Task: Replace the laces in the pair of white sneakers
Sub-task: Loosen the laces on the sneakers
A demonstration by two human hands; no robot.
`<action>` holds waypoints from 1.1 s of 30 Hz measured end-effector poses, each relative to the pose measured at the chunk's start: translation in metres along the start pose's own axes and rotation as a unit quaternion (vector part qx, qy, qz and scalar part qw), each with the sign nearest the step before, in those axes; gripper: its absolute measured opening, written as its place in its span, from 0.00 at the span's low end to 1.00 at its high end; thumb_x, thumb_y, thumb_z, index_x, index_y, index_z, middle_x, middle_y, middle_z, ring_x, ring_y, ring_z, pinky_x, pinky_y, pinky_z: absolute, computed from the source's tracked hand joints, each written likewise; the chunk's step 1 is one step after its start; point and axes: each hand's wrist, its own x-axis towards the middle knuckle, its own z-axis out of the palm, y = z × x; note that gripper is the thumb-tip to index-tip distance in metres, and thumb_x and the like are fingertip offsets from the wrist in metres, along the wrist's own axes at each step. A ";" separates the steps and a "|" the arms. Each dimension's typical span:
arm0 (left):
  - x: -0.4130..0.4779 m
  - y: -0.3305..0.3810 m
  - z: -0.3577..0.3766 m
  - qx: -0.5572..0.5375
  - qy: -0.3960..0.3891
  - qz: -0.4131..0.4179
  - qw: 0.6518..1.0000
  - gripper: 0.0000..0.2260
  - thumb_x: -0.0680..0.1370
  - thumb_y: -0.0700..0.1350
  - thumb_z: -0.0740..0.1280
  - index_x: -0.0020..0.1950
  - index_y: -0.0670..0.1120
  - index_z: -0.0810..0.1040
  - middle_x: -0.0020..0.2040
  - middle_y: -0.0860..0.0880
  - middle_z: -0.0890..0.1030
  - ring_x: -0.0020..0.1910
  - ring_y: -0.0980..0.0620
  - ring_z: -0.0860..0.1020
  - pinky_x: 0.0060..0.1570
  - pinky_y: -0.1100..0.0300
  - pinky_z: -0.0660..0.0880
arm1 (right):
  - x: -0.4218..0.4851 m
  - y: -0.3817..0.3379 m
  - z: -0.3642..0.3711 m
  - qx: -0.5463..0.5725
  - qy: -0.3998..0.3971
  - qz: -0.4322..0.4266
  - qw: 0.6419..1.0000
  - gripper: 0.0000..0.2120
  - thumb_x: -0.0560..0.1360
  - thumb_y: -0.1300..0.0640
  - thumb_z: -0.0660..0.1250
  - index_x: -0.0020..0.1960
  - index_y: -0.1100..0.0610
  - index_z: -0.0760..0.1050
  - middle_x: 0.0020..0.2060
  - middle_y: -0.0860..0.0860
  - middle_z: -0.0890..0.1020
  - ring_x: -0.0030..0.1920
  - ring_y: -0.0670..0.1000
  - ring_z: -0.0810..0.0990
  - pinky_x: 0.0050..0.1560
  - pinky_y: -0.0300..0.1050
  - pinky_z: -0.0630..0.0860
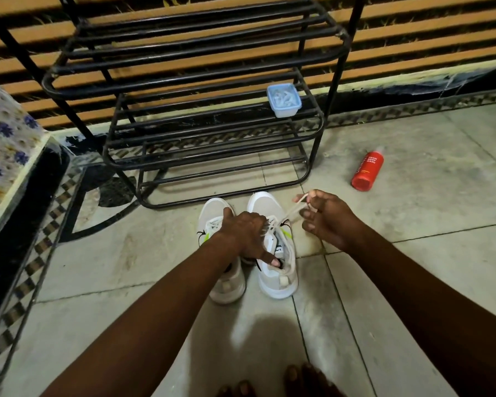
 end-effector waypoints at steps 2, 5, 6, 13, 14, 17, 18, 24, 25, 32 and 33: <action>0.001 0.000 0.001 0.002 -0.001 0.001 1.000 0.51 0.58 0.82 0.67 0.73 0.53 0.69 0.70 0.53 0.75 0.71 0.48 0.70 0.69 0.37 0.58 | -0.001 0.004 -0.003 -0.060 -0.025 0.014 0.998 0.13 0.82 0.64 0.54 0.41 0.54 0.69 0.34 0.54 0.74 0.26 0.46 0.65 0.28 0.38 0.59; 0.003 -0.001 0.002 0.002 0.004 0.001 1.000 0.51 0.56 0.83 0.66 0.71 0.53 0.70 0.68 0.54 0.76 0.70 0.49 0.71 0.67 0.38 0.60 | -0.004 0.013 0.001 -0.432 -0.042 -0.124 0.893 0.07 0.83 0.59 0.60 0.46 0.54 0.67 0.31 0.51 0.71 0.25 0.44 0.67 0.27 0.39 0.63; 0.004 -0.001 0.002 0.001 0.005 0.001 1.000 0.51 0.56 0.83 0.66 0.71 0.53 0.70 0.67 0.54 0.77 0.69 0.49 0.71 0.66 0.39 0.60 | -0.004 0.014 0.002 -0.536 -0.062 -0.176 0.824 0.06 0.81 0.57 0.63 0.49 0.55 0.66 0.32 0.51 0.73 0.27 0.46 0.71 0.30 0.41 0.67; 0.002 0.000 0.002 -0.002 0.004 -0.009 1.000 0.51 0.58 0.81 0.69 0.72 0.52 0.70 0.69 0.52 0.76 0.71 0.48 0.71 0.69 0.36 0.55 | 0.005 0.007 -0.001 -0.777 -0.161 -0.240 0.560 0.06 0.79 0.57 0.64 0.54 0.58 0.74 0.47 0.55 0.78 0.51 0.58 0.75 0.50 0.51 0.73; 0.002 0.001 0.001 -0.001 0.001 -0.010 1.000 0.51 0.58 0.81 0.68 0.73 0.52 0.69 0.69 0.52 0.76 0.71 0.48 0.70 0.69 0.35 0.54 | 0.006 0.007 -0.002 -0.811 -0.161 -0.227 0.515 0.08 0.79 0.57 0.63 0.56 0.58 0.74 0.51 0.55 0.77 0.55 0.57 0.74 0.53 0.51 0.74; 0.002 0.001 0.001 0.002 -0.002 -0.007 1.000 0.51 0.58 0.81 0.68 0.72 0.52 0.69 0.68 0.52 0.76 0.71 0.47 0.70 0.68 0.35 0.54 | 0.007 0.002 0.001 -0.814 -0.153 -0.245 0.504 0.07 0.79 0.55 0.63 0.54 0.56 0.74 0.50 0.54 0.75 0.56 0.57 0.72 0.53 0.53 0.74; 0.003 0.000 0.002 0.000 0.000 -0.006 1.000 0.51 0.58 0.81 0.68 0.72 0.52 0.70 0.67 0.52 0.76 0.70 0.48 0.71 0.67 0.35 0.54 | 0.006 0.000 0.003 -0.797 -0.142 -0.278 0.518 0.06 0.79 0.53 0.65 0.52 0.55 0.74 0.47 0.54 0.74 0.53 0.57 0.72 0.50 0.54 0.74; 0.003 -0.001 0.002 -0.007 0.002 -0.004 1.000 0.49 0.57 0.82 0.68 0.69 0.52 0.72 0.65 0.52 0.78 0.68 0.48 0.72 0.65 0.36 0.55 | -0.007 0.006 0.012 -0.666 -0.004 -0.322 0.673 0.08 0.76 0.58 0.69 0.44 0.51 0.71 0.58 0.48 0.74 0.59 0.52 0.68 0.54 0.51 0.64; 0.003 -0.001 0.002 -0.007 0.002 -0.003 1.000 0.49 0.57 0.81 0.68 0.69 0.51 0.72 0.65 0.52 0.78 0.68 0.48 0.72 0.65 0.37 0.55 | -0.009 0.003 0.014 -0.559 0.007 -0.315 0.767 0.08 0.77 0.62 0.68 0.43 0.54 0.71 0.56 0.50 0.78 0.59 0.53 0.72 0.55 0.49 0.65; 0.000 0.001 0.000 -0.006 -0.001 -0.005 1.000 0.48 0.59 0.80 0.69 0.70 0.51 0.72 0.67 0.52 0.77 0.69 0.48 0.71 0.66 0.37 0.56 | -0.012 -0.010 0.017 -0.275 0.006 -0.222 0.936 0.12 0.84 0.63 0.57 0.41 0.55 0.65 0.36 0.55 0.77 0.31 0.49 0.69 0.30 0.41 0.65; 0.000 0.001 0.000 -0.006 -0.001 -0.005 1.000 0.48 0.59 0.80 0.69 0.70 0.52 0.71 0.67 0.52 0.76 0.70 0.48 0.71 0.67 0.37 0.56 | -0.010 -0.009 0.011 -0.442 -0.015 -0.248 0.862 0.11 0.84 0.61 0.57 0.43 0.53 0.66 0.37 0.51 0.78 0.33 0.48 0.71 0.34 0.43 0.69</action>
